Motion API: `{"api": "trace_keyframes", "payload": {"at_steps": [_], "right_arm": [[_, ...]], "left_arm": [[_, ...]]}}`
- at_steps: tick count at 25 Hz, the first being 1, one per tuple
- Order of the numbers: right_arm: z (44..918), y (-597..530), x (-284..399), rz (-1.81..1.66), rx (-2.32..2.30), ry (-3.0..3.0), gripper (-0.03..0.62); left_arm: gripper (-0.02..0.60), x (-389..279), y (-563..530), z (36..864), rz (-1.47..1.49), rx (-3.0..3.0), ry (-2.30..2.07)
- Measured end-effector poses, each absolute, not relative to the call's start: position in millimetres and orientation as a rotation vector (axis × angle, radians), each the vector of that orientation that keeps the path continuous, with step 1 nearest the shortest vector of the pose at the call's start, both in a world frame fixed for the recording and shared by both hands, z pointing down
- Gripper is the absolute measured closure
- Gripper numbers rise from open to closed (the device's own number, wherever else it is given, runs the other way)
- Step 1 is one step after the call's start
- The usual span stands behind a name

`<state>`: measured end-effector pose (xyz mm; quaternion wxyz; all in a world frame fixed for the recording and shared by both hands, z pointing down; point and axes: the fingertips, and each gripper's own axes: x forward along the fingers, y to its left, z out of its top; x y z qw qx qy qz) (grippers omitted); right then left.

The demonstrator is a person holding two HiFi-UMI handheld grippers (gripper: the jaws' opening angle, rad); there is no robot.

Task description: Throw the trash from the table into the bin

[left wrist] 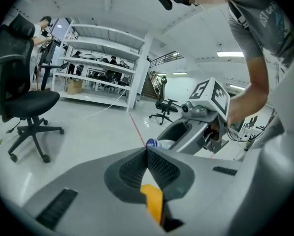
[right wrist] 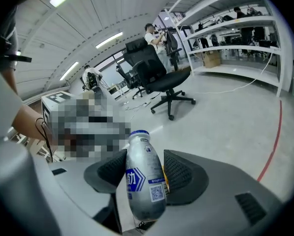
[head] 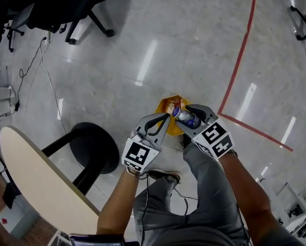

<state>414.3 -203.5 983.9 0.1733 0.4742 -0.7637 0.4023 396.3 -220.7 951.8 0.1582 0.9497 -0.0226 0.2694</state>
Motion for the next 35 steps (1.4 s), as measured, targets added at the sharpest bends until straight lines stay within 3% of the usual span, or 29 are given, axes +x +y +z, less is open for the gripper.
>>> {"api": "trace_keyframes", "payload": {"at_steps": [8, 24, 25, 29, 35], "right_arm": [[1009.1, -190.7, 401.1, 1.201, 1.221, -2.128, 0.359], [859.5, -189.1, 345.9, 1.063, 1.290, -2.203, 0.361], [843.2, -187.6, 342.2, 1.051, 1.301, -2.208, 0.371], [788.0, -192.2, 338.8, 1.004, 1.349, -2.226, 0.579], [670.9, -188.4, 306.0, 0.884, 1.360, -2.292, 0.585]], "left_arm": [[0.538, 393.6, -211.8, 961.6, 0.827, 2.663, -0.054], [0.538, 334.7, -201.4, 812.6, 0.725, 2.757, -0.144], [0.538, 328.6, -199.6, 796.7, 0.716, 2.764, -0.156], [0.538, 312.2, -203.0, 741.7, 0.679, 2.792, -0.214], [0.538, 257.4, -191.2, 627.6, 0.568, 2.859, -0.325]]}}
